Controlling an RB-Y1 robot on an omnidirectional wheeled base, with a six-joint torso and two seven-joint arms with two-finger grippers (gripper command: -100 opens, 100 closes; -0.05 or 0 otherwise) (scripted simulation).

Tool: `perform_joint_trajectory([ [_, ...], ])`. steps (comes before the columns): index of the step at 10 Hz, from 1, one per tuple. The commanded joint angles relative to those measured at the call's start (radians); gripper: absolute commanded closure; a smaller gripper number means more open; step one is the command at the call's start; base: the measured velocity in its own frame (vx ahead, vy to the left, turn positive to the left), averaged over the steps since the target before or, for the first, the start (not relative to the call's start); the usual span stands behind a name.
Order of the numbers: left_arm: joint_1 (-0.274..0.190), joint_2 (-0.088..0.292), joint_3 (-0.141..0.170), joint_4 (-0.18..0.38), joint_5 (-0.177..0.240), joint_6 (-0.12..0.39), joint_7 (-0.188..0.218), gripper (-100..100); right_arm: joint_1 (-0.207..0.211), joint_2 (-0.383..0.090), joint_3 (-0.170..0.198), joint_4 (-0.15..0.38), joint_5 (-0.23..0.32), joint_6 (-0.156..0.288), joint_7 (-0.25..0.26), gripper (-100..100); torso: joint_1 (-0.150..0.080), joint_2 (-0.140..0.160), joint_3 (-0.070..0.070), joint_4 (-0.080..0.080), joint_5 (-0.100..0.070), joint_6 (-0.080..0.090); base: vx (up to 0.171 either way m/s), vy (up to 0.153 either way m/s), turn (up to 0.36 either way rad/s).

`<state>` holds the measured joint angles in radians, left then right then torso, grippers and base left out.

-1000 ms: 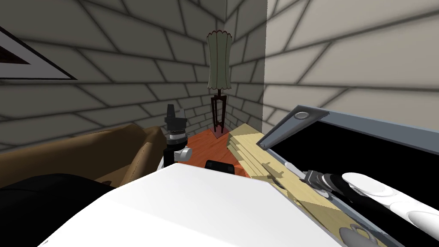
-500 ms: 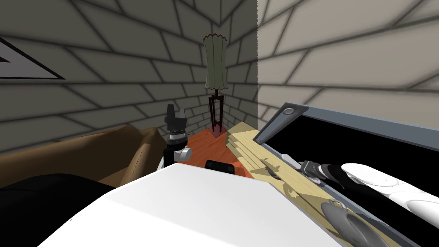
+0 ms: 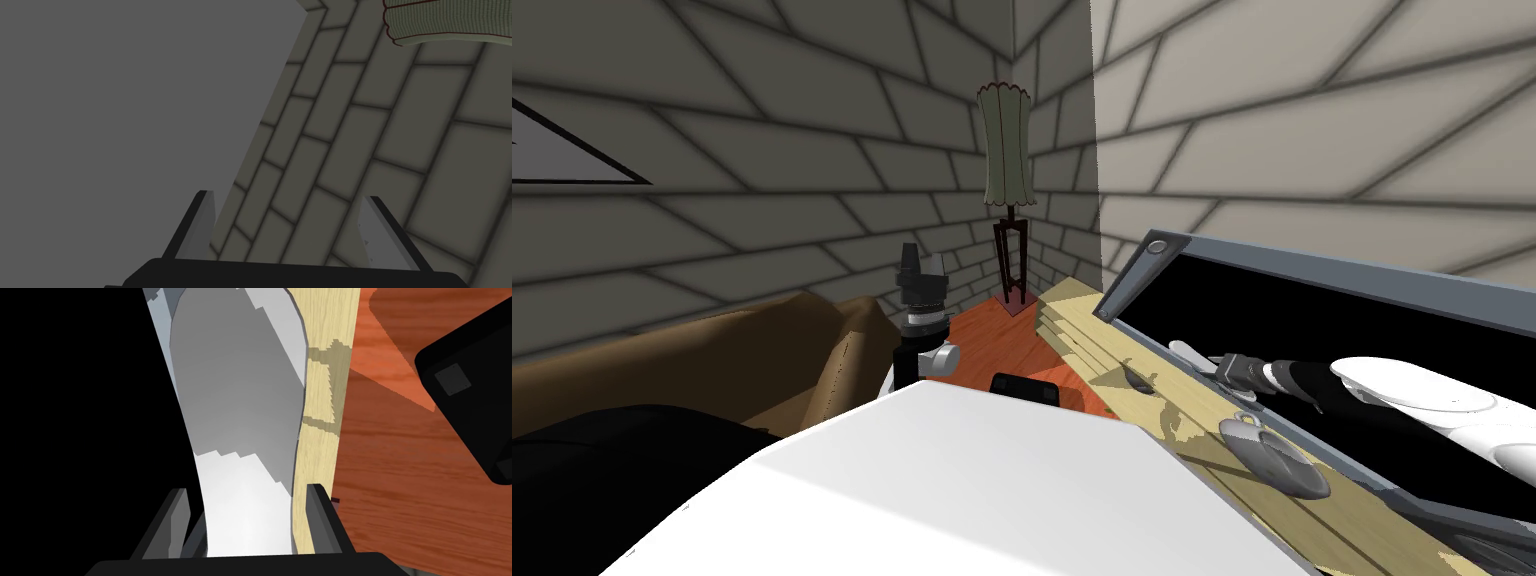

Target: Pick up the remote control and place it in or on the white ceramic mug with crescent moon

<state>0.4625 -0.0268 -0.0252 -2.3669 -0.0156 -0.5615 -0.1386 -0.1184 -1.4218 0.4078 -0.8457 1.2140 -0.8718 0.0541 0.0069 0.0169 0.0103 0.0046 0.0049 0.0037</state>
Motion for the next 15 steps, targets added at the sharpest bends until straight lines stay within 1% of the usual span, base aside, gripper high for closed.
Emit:
perform_joint_trajectory([
  [1,0.000,0.000,0.000,0.000,0.000,0.000,0.000,0,0.027,-0.027,-0.012,-0.041,-0.014,0.004,-0.013,100,0.000,0.000,0.000,0.000,0.000,0.000,-0.097,-0.003,-0.015],
  [3,0.000,0.000,0.000,0.000,0.000,0.000,0.000,0,0.018,-0.059,-0.015,-0.070,-0.021,-0.033,-0.015,100,0.000,-0.003,-0.002,-0.001,0.000,0.000,-0.134,-0.044,-0.039],
  [4,0.000,0.000,0.000,0.000,0.000,0.000,0.000,0,0.020,-0.058,-0.014,-0.076,-0.022,-0.039,-0.015,100,-0.004,0.000,-0.001,-0.001,-0.001,0.000,-0.163,-0.126,0.000],
  [7,0.000,0.000,0.000,0.000,0.000,0.000,0.000,0,0.046,-0.034,-0.001,-0.098,-0.024,-0.059,-0.015,100,-0.017,-0.006,-0.005,-0.003,-0.005,-0.001,-0.068,-0.218,0.039],
  [9,0.000,0.000,0.000,0.000,0.000,0.000,0.000,0,0.067,-0.013,0.007,-0.107,-0.025,-0.067,-0.014,100,-0.017,-0.012,-0.008,-0.005,-0.005,-0.001,-0.030,-0.209,0.053],
  [11,0.000,0.000,0.000,0.000,0.000,0.000,0.000,0,0.091,0.010,0.015,-0.114,-0.025,-0.072,-0.014,100,-0.018,-0.012,-0.009,-0.006,-0.006,-0.001,-0.038,-0.229,0.057],
  [12,0.000,0.000,0.000,0.000,0.000,0.000,0.000,0,0.116,0.034,0.023,-0.120,-0.025,-0.076,-0.013,100,-0.019,-0.013,-0.009,-0.006,-0.006,-0.001,-0.022,-0.289,0.092],
  [14,0.000,0.000,0.000,0.000,0.000,0.000,0.000,0,0.146,0.066,0.032,-0.126,-0.025,-0.078,-0.011,100,-0.025,-0.014,-0.010,-0.007,-0.007,0.000,-0.029,-0.294,0.079],
  [15,0.000,0.000,0.000,0.000,0.000,0.000,0.000,0,0.158,0.078,0.035,-0.128,-0.025,-0.078,-0.011,100,-0.024,-0.015,-0.011,-0.007,-0.007,-0.001,-0.033,-0.256,0.081],
])
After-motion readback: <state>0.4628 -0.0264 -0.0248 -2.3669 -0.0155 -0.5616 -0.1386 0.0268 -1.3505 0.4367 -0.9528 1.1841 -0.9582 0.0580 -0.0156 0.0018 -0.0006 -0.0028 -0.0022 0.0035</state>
